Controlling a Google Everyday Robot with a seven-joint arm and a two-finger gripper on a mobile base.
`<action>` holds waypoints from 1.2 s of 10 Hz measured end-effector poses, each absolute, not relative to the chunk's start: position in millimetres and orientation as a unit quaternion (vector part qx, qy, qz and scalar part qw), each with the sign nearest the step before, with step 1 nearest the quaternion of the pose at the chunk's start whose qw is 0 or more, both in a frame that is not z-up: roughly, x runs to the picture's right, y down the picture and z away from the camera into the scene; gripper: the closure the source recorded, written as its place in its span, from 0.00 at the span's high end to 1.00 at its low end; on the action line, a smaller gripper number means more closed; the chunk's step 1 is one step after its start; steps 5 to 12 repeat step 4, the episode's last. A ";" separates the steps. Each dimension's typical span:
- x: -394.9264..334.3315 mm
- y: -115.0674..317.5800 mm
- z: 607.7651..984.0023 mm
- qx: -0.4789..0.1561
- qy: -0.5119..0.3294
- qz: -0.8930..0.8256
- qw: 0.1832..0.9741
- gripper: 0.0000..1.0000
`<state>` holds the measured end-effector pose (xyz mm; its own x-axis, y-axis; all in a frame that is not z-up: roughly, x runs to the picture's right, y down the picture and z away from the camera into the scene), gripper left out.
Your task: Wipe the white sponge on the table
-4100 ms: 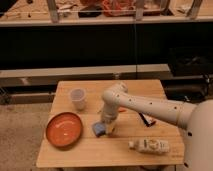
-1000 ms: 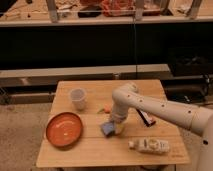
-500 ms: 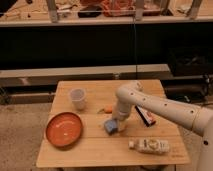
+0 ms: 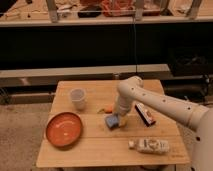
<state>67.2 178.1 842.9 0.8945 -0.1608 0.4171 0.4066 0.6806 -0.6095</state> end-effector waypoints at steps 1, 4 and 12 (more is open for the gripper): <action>60.7 178.2 843.5 -0.368 -0.169 -0.163 0.900 0.00; 57.6 187.0 834.9 -0.374 -0.167 -0.172 0.896 0.00; 57.6 187.0 834.9 -0.374 -0.167 -0.172 0.896 0.00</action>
